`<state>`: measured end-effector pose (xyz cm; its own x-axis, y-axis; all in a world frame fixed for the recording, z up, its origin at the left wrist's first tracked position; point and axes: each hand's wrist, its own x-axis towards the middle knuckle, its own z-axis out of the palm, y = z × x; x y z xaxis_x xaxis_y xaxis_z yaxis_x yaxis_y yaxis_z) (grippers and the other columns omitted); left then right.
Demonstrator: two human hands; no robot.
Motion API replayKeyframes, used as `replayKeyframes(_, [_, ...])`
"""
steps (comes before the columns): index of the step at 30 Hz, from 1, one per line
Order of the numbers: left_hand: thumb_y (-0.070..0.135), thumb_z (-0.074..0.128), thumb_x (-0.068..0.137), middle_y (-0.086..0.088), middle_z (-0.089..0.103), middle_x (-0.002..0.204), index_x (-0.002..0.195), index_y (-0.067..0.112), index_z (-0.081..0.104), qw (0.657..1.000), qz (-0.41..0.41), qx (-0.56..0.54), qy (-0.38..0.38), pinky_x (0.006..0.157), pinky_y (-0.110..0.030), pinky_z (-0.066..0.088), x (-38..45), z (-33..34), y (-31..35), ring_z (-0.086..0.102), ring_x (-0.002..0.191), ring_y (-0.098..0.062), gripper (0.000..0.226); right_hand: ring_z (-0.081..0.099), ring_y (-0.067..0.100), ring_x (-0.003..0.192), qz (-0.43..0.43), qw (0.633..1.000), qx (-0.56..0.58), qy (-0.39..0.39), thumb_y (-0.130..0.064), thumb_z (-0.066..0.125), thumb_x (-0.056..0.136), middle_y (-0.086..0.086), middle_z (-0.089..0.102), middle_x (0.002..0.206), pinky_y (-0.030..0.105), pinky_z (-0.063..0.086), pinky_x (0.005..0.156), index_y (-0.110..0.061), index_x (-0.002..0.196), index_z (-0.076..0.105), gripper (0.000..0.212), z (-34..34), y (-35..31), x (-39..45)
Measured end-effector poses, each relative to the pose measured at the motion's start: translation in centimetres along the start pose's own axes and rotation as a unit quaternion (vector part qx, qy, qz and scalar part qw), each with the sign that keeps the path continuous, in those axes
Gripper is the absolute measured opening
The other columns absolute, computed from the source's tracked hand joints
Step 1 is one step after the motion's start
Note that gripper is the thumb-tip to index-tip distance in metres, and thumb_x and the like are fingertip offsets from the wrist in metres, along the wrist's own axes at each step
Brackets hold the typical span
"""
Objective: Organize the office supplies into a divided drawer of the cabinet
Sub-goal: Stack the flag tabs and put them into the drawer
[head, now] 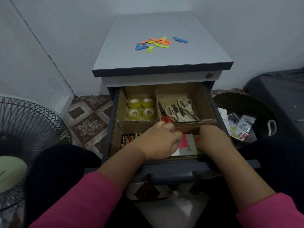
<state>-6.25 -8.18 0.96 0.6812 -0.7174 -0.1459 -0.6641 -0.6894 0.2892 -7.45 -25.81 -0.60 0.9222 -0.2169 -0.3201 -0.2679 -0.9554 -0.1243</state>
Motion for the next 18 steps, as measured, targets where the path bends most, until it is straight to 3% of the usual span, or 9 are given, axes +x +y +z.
replayKeyframes(2, [0.03, 0.037, 0.097, 0.002, 0.046, 0.11, 0.106, 0.023, 0.056, 1.0, -0.007, -0.021, 0.006, 0.092, -0.027, 0.034, -0.1, -0.1, -0.2, 0.038, 0.107, -0.019, 0.022, 0.061, 0.027, 0.091, 0.009, 1.0, 0.013, -0.006, -0.017, 0.053, 0.092, 0.001, 0.047, 0.074, 0.029, 0.043, 0.069, -0.009, 0.093, 0.062, 0.013, -0.5, 0.0, -0.1])
replayKeyframes(4, [0.026, 0.039, 0.096, 0.001, 0.048, 0.107, 0.102, 0.022, 0.056, 0.999, -0.008, -0.029, 0.02, 0.09, -0.026, 0.033, -0.1, -0.1, -0.4, 0.04, 0.105, -0.02, 0.018, 0.062, 0.027, 0.088, 0.022, 0.999, 0.039, -0.018, -0.017, 0.054, 0.089, 0.004, 0.053, 0.079, 0.03, 0.047, 0.07, -0.009, 0.089, 0.062, 0.011, -1.2, 0.0, -0.1])
replayKeyframes(7, [0.025, 0.041, 0.097, 0.0, 0.048, 0.104, 0.096, 0.021, 0.055, 0.999, -0.006, -0.025, 0.033, 0.084, -0.023, 0.029, 0.0, 0.1, -0.5, 0.041, 0.102, -0.021, 0.015, 0.059, 0.025, 0.067, 0.034, 0.991, 0.123, -0.044, -0.011, 0.055, 0.085, 0.01, 0.063, 0.076, 0.03, 0.051, 0.064, -0.006, 0.082, 0.068, 0.015, -1.6, -0.1, 0.3])
replayKeyframes(11, [0.027, 0.041, 0.097, 0.0, 0.048, 0.102, 0.095, 0.02, 0.055, 0.999, -0.01, -0.029, 0.039, 0.082, -0.021, 0.026, 0.2, 0.1, -0.6, 0.041, 0.102, -0.02, 0.016, 0.058, 0.022, 0.054, 0.033, 0.974, 0.213, -0.065, -0.007, 0.059, 0.084, 0.016, 0.071, 0.074, 0.034, 0.055, 0.067, -0.002, 0.076, 0.074, 0.018, -0.8, -0.6, 0.7])
replayKeyframes(18, [0.025, 0.041, 0.097, 0.002, 0.045, 0.1, 0.094, 0.02, 0.054, 0.999, -0.005, -0.029, 0.041, 0.082, -0.021, 0.024, 0.2, 0.2, -0.6, 0.039, 0.101, -0.019, 0.014, 0.06, 0.02, 0.055, 0.025, 0.968, 0.237, -0.076, -0.006, 0.061, 0.087, 0.014, 0.07, 0.071, 0.033, 0.056, 0.068, 0.0, 0.083, 0.074, 0.014, -0.6, -1.1, 1.0])
